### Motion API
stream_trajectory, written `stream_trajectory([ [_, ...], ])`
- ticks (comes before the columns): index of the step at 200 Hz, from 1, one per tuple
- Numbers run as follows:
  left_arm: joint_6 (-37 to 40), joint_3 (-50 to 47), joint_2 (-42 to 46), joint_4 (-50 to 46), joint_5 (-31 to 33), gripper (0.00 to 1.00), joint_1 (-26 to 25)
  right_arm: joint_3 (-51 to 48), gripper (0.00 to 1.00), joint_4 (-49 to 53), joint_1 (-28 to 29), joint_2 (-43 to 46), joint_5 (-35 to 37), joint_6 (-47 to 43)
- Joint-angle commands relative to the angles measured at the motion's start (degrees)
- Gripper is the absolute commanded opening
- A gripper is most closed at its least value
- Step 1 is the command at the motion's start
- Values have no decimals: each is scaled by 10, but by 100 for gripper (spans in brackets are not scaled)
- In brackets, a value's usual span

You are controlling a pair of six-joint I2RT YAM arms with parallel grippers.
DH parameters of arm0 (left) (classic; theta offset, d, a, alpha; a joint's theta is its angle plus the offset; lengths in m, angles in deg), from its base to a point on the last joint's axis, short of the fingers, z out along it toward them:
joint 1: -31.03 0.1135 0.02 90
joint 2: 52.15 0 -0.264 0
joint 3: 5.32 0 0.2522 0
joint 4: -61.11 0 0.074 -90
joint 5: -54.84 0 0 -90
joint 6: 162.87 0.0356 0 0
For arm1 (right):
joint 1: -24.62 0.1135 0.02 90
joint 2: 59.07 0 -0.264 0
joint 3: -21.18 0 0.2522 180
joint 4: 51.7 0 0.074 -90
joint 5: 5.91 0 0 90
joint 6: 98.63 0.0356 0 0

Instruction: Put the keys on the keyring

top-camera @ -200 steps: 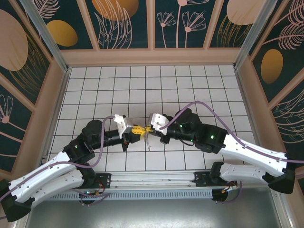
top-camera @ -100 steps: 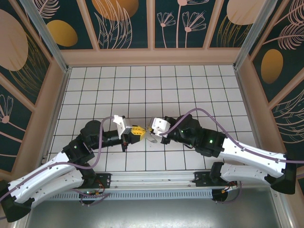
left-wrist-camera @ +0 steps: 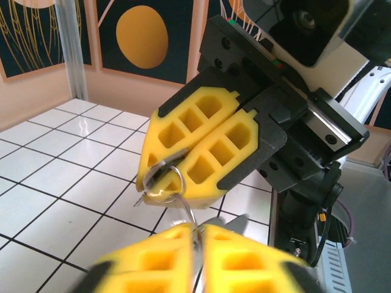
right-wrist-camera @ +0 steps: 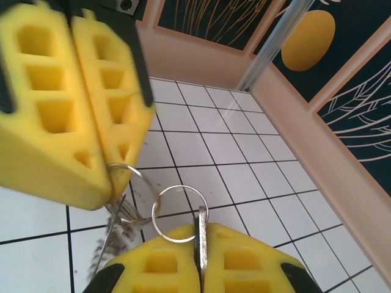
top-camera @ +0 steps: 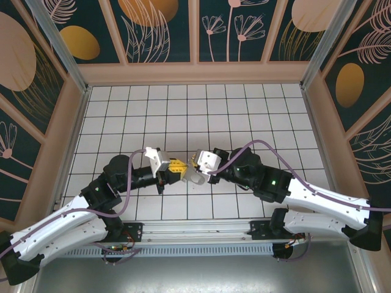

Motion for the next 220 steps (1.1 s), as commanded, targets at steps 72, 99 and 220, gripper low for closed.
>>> stream_trajectory([
  [72,-84,-68,73,18,206,99,-6,136,0,41,-72,-127,15,27],
  [99,-105,-98,96,11,275,99,-7,196,0,85,-123,-194,-30,67],
  [220,-145,-154,141,40,383,99,-7,599,0,161,-277,-640,-199,144],
])
